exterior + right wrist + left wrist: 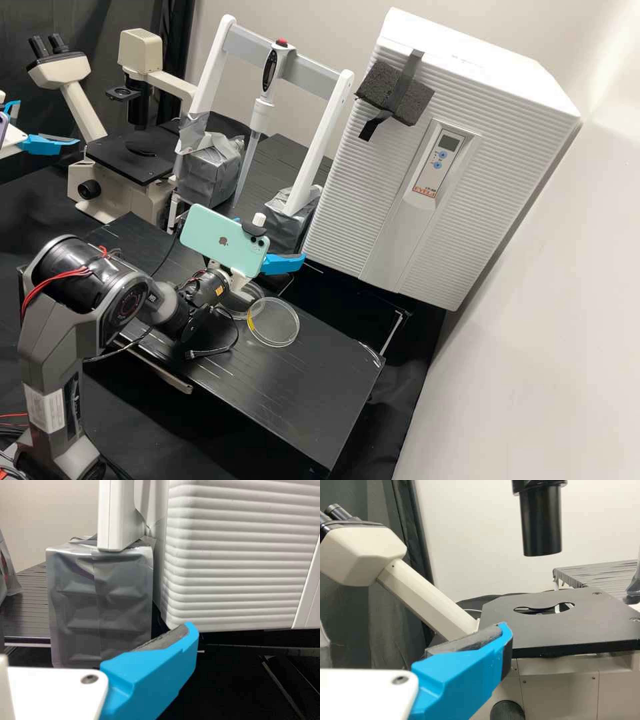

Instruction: Use the pipette

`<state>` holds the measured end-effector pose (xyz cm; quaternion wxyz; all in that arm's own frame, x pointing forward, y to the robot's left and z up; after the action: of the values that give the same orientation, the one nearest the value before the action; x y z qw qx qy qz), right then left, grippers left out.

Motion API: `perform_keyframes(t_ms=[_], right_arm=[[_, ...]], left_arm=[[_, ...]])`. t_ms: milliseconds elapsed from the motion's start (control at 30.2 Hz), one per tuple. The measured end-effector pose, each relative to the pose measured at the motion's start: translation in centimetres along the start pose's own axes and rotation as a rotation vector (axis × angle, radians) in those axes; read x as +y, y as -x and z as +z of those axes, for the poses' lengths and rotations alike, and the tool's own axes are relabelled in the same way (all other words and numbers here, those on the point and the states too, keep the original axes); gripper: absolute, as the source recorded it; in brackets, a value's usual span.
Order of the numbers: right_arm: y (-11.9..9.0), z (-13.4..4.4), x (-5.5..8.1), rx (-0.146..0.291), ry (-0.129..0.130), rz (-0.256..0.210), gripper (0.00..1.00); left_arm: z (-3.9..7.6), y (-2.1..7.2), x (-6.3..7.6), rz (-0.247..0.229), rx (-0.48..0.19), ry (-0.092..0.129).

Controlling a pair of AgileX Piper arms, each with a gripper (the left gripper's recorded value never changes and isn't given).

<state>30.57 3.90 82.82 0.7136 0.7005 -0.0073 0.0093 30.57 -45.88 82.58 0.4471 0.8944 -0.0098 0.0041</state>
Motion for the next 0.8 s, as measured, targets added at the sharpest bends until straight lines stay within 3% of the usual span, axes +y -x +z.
perform_keyframes(t_ms=[431, 530, 795], right_arm=[[0.0, 0.0, 0.0, 0.0, 0.0, 0.0, 1.0], [0.0, 0.0, 0.0, 0.0, 0.0, 0.0, 1.0], [0.0, 0.0, 0.0, 0.0, 0.0, 0.0, 1.0]], left_arm=[[0.5, 0.09, 0.0, 0.001, -0.017, 0.004], [1.7, 0.42, 0.8, 0.023, -0.066, 0.031], [6.5, 2.55, 3.8, 0.107, -0.3, 0.071]])
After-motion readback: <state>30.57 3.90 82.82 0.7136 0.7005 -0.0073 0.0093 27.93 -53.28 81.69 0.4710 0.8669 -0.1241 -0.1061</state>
